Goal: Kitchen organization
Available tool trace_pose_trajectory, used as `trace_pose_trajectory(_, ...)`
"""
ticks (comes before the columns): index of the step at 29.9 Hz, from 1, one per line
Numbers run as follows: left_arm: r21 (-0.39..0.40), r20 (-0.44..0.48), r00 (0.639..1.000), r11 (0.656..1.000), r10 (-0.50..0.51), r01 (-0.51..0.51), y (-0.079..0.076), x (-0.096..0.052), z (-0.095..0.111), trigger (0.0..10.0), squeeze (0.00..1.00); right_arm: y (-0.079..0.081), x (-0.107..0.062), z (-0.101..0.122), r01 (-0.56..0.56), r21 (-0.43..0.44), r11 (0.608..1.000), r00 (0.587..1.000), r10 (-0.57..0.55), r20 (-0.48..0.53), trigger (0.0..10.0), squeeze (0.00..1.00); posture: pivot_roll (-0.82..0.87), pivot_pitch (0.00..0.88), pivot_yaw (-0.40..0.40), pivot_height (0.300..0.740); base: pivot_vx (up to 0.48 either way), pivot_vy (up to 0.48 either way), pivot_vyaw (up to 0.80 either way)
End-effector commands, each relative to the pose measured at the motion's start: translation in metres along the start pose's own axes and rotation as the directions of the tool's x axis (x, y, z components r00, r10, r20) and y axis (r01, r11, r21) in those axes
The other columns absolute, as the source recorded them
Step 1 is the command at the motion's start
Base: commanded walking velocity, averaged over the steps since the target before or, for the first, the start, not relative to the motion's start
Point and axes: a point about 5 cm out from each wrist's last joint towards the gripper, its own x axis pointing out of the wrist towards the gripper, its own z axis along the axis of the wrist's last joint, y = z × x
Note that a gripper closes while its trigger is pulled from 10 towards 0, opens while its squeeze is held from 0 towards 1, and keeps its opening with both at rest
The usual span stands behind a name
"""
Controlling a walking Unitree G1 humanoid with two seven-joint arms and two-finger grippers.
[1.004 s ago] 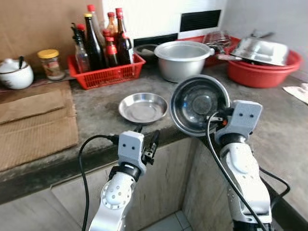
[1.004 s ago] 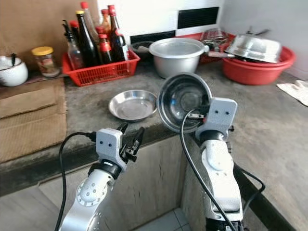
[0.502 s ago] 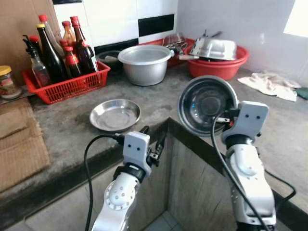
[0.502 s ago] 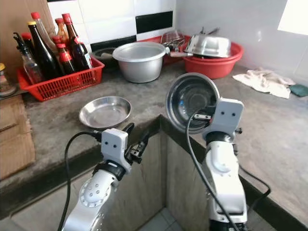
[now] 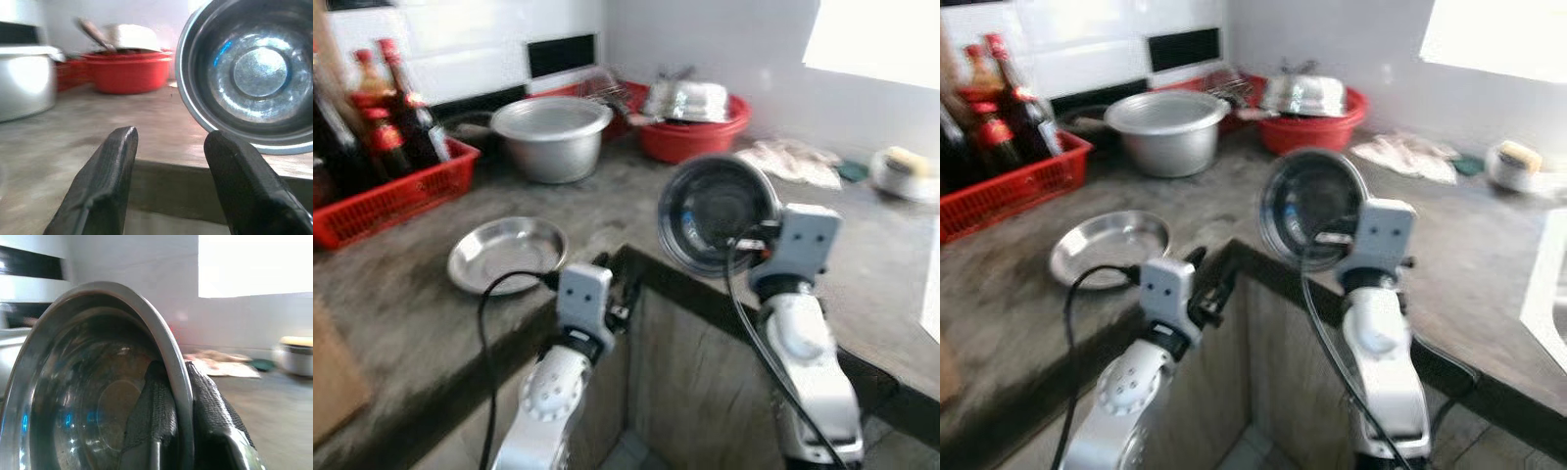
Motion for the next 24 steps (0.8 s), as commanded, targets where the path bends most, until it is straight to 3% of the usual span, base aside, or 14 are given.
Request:
trace_pose_trajectory(1,-0.002,-0.005,1.0,1.0,-0.027,0.027,-0.0064,0.0012,-0.0009,10.0,0.0,-0.0098,-0.0003,0.0062,0.042,-0.01,0.999,0.999,-0.042,0.029,0.0,0.0,0.05,0.0,-0.002,0.74,0.0,0.352,-0.77)
trace_pose_trajectory(6,-0.003,-0.006,0.999,0.999,-0.039,0.039,-0.0077,0.001,-0.0007,10.0,0.0,-0.0114,-0.0008,0.0063,0.054,-0.016,0.998,0.998,-0.053,0.031,0.0,0.0,0.05,0.0,-0.001,0.74,0.0,0.48,-0.77)
trace_pose_trajectory(14,0.024,0.008,0.998,0.998,-0.063,0.063,-0.01,0.0006,0.0015,10.0,0.0,-0.0128,-0.0009,0.0076,0.071,-0.031,0.997,0.997,-0.07,0.039,0.0,0.0,0.05,0.0,0.002,0.74,0.0,0.0,-0.77)
trace_pose_trajectory(21,0.022,0.011,0.998,0.997,-0.069,0.069,-0.011,0.0004,0.0017,10.0,0.0,-0.0134,-0.001,0.009,0.082,-0.041,0.996,0.996,-0.08,0.047,0.0,0.0,0.05,0.0,0.005,0.74,0.04,-0.394,-0.77)
trace_pose_trajectory(24,0.002,0.006,0.999,0.999,-0.052,0.052,-0.0085,0.0021,0.0012,10.0,0.0,-0.014,-0.0007,0.0095,0.089,-0.048,0.995,0.995,-0.087,0.049,0.0,0.0,0.05,0.0,0.005,0.74,0.0,0.0,-0.77)
